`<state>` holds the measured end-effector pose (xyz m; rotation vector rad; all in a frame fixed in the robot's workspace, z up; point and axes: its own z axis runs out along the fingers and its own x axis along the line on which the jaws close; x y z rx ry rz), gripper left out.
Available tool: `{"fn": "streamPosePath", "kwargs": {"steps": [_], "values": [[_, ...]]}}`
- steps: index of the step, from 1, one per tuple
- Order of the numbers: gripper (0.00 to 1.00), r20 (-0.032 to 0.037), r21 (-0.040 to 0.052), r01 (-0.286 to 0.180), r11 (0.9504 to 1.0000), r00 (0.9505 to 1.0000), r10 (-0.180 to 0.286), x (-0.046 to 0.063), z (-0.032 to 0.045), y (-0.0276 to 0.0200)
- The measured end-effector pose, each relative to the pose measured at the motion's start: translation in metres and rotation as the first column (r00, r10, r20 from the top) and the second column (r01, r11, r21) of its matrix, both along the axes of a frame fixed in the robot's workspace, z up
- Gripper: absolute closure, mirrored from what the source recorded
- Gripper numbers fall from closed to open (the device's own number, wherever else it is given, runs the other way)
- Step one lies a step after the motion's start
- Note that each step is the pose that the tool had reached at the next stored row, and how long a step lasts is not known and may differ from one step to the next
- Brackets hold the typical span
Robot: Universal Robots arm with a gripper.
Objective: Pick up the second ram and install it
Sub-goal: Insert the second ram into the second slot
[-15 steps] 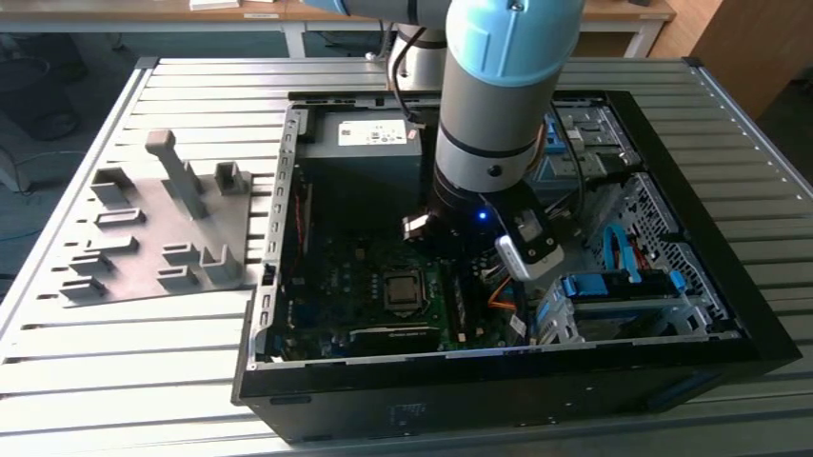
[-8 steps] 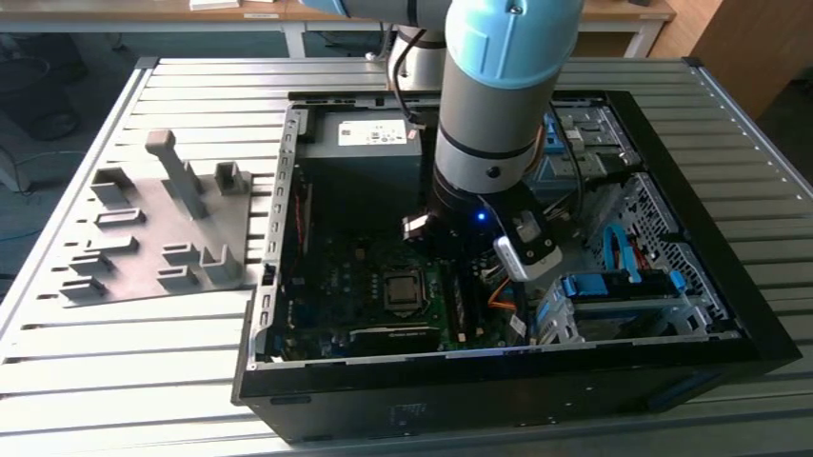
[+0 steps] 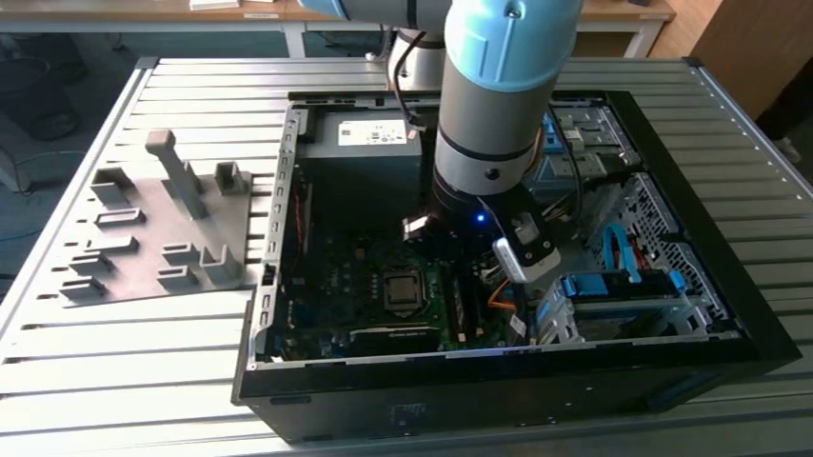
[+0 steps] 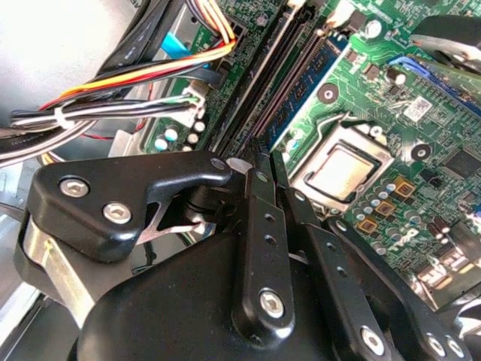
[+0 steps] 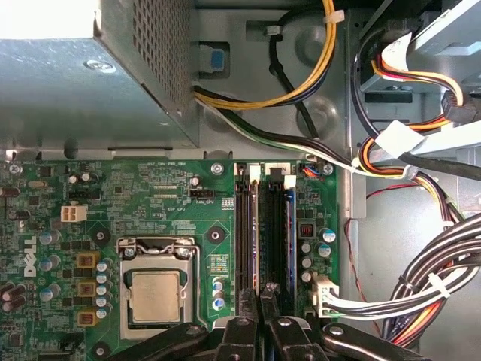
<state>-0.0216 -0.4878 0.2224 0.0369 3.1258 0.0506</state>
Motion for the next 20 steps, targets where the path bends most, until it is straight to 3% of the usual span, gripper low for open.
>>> {"fn": "streamPosePath", "kwargs": {"steps": [20], "values": [[0.87, 0.0, 0.0009, 0.0, 1.0, 1.0, 0.0, -0.0003, -0.0013, 0.0016]]}}
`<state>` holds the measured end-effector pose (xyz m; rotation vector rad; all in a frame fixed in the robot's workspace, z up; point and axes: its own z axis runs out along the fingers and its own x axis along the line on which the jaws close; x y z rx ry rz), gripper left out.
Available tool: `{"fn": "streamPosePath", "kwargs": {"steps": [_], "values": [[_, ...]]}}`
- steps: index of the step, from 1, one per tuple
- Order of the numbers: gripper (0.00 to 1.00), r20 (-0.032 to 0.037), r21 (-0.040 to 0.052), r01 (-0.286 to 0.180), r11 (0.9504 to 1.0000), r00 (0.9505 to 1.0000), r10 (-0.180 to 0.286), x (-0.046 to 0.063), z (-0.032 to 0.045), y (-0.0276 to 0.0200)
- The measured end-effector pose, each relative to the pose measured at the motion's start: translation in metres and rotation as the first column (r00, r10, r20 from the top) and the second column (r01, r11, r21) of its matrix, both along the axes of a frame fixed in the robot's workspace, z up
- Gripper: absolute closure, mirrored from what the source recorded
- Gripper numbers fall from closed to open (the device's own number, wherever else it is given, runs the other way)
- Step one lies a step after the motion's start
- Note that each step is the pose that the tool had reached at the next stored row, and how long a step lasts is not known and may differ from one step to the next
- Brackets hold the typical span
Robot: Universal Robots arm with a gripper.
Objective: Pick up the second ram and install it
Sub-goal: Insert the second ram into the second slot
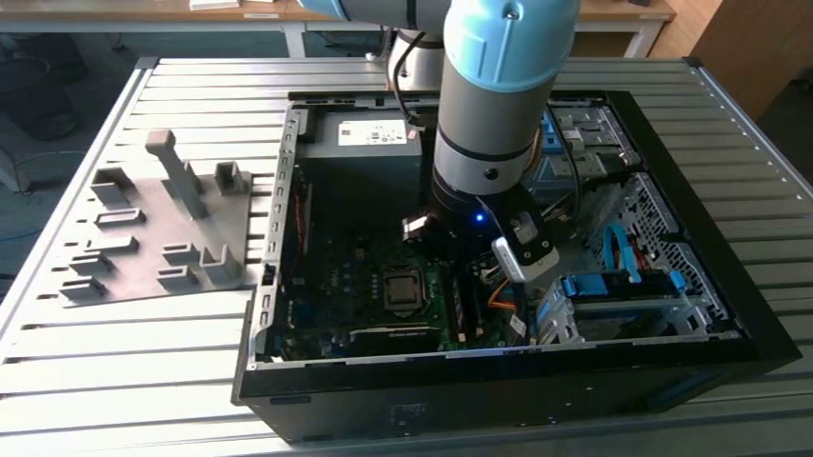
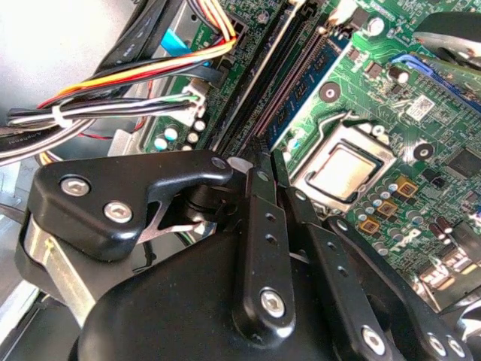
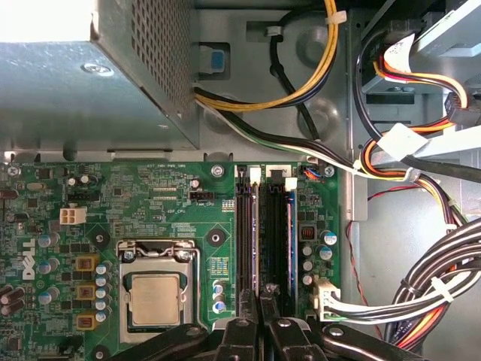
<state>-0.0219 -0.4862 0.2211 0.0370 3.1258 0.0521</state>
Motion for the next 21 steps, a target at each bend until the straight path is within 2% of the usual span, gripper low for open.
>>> {"fn": "streamPosePath", "kwargs": {"steps": [21], "values": [[0.87, 0.0, -0.0002, -0.007, 1.0, 1.0, 0.007, 0.0002, -0.0023, -0.0004]]}}
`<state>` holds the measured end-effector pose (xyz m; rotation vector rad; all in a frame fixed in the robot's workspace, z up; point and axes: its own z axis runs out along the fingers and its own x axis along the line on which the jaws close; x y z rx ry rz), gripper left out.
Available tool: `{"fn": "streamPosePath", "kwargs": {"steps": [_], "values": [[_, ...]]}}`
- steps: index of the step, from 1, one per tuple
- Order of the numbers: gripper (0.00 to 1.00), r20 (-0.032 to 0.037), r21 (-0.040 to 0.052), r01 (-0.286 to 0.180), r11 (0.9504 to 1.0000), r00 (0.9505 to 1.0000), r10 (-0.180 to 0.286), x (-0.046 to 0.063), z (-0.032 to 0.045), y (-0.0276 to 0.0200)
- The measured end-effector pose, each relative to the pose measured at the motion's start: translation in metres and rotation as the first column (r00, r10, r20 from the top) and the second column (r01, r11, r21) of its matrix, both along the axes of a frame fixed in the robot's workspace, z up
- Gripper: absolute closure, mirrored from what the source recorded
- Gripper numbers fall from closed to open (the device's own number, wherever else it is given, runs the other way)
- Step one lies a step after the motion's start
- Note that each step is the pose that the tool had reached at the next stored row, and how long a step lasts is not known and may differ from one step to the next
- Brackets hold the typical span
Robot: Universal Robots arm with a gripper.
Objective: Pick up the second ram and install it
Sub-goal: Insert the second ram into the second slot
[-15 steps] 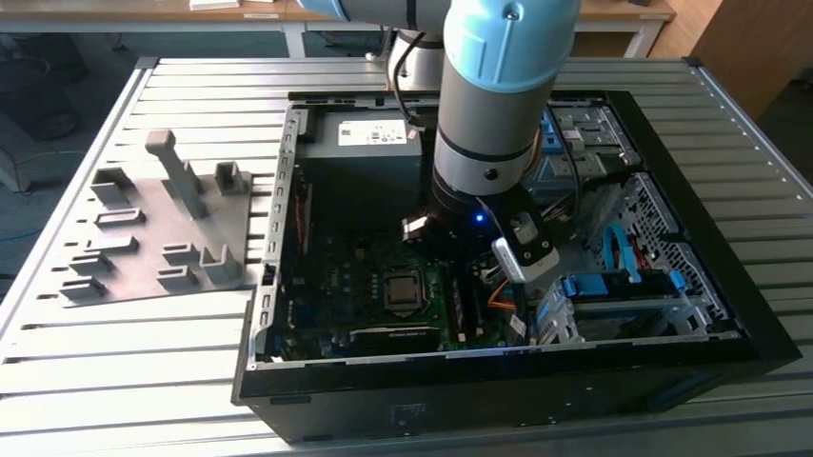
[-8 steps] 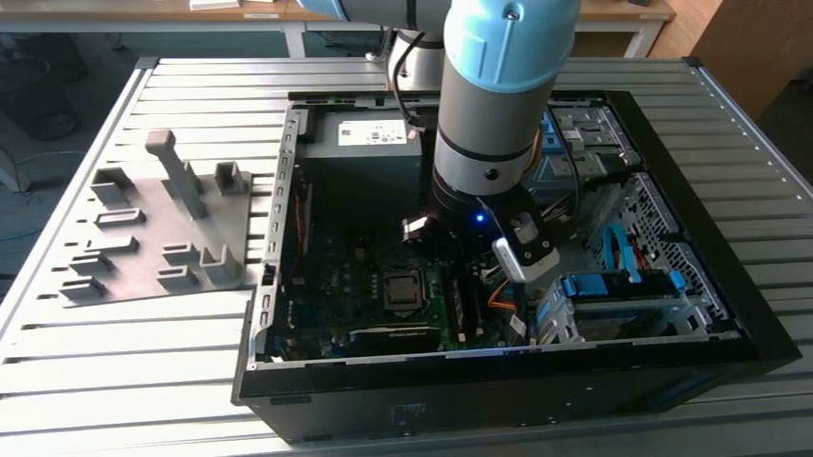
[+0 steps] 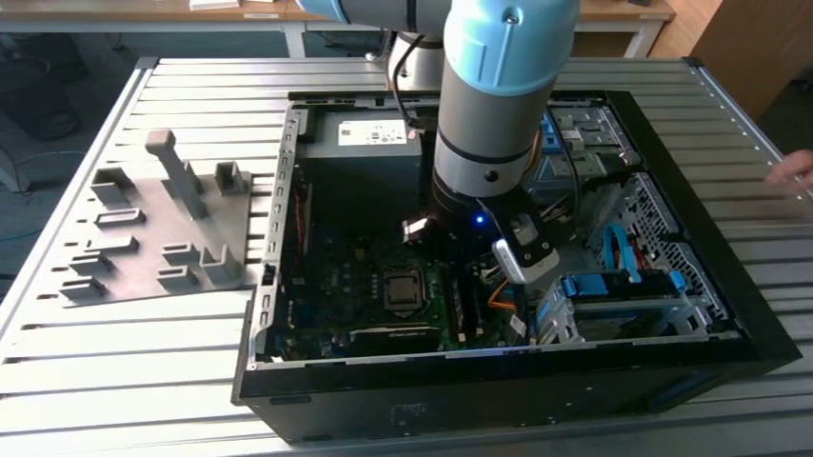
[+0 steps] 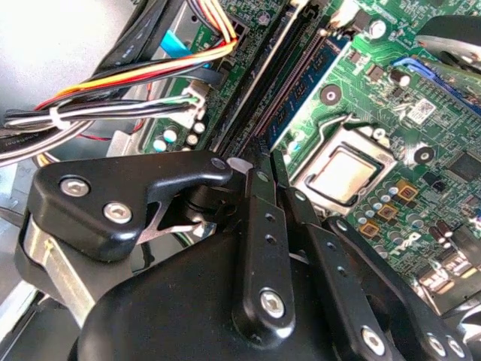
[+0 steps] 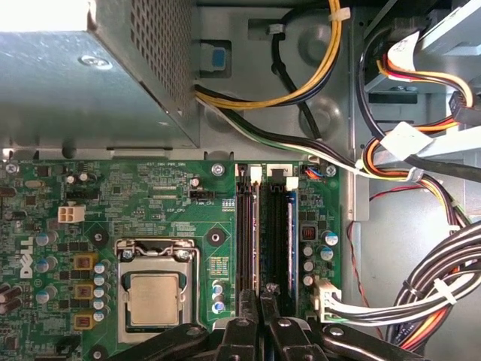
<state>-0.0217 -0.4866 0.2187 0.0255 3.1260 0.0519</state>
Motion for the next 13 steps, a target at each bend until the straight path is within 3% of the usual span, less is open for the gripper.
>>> {"fn": "streamPosePath", "kwargs": {"steps": [13], "values": [[0.87, 0.0, -0.0001, 0.0, 1.0, 1.0, 0.0, 0.0, -0.0038, 0.0]]}}
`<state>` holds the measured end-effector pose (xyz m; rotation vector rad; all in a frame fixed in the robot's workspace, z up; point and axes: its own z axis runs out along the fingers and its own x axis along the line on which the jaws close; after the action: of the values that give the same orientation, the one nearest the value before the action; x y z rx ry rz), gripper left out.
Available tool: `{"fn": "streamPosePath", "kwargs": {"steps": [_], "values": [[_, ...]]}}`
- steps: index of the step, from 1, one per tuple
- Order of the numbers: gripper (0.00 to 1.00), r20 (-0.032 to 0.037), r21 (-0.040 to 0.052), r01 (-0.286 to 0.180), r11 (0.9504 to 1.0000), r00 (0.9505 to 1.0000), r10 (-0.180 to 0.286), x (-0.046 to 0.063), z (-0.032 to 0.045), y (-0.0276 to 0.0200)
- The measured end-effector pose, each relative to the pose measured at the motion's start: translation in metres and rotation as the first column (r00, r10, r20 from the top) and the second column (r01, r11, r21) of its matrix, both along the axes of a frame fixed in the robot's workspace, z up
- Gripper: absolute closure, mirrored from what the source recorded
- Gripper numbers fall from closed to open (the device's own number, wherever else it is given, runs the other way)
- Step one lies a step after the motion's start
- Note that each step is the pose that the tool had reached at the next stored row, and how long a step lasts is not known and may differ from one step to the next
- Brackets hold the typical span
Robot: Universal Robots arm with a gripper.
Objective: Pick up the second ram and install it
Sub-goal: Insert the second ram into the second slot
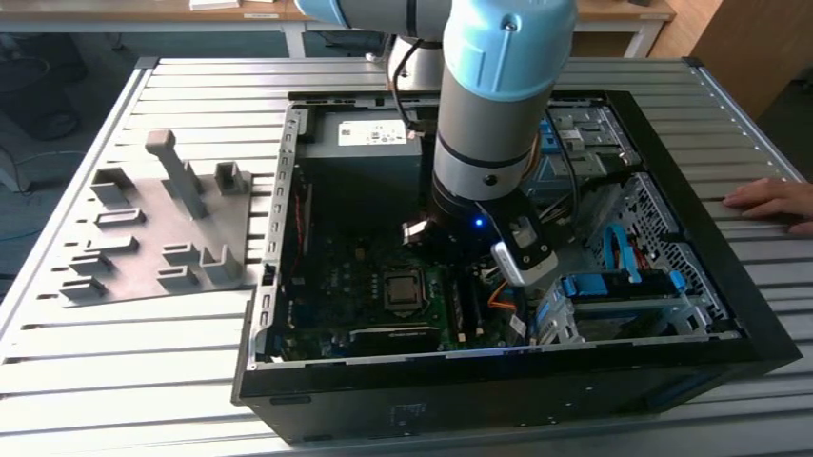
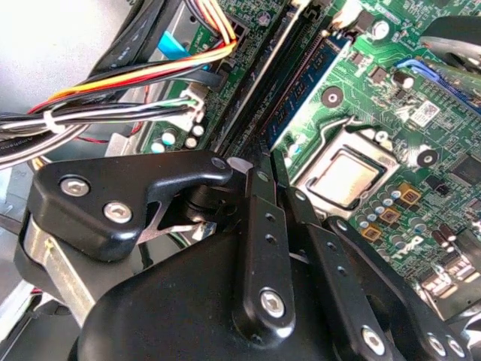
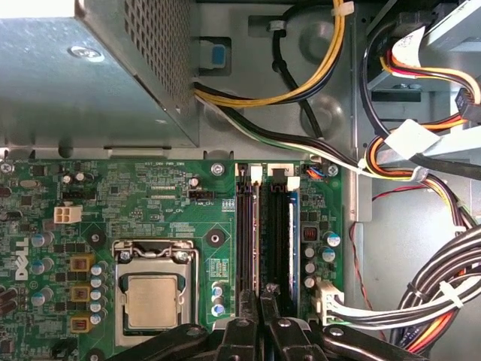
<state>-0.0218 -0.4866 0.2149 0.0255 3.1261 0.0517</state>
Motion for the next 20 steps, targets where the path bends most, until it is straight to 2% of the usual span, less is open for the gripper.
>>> {"fn": "streamPosePath", "kwargs": {"steps": [6, 7, 8, 13, 18, 19, 20], "values": [[0.85, 0.0001, 0.0004, 0.0, 1.0, 1.0, 0.0, 0.0, -0.0004, 0.0], [0.79, 0.0001, 0.0003, 0.0, 1.0, 1.0, 0.0, 0.0, -0.0004, 0.0], [0.79, 0.0001, 0.0002, 0.0, 1.0, 1.0, 0.0, 0.0, 0.0005, 0.0], [0.79, 0.0001, 0.0002, 0.0, 1.0, 1.0, 0.0, 0.0, 0.0228, 0.0003], [0.8, 0.0002, 0.0003, 0.0, 1.0, 1.0, 0.0, 0.0, 0.0401, 0.008], [0.9, 0.0001, 0.0002, 0.0, 1.0, 1.0, 0.0, 0.0, 0.0423, 0.0086], [0.9, 0.0001, 0.0001, 0.0, 1.0, 1.0, 0.0, 0.0, 0.0439, 0.0091]]}}
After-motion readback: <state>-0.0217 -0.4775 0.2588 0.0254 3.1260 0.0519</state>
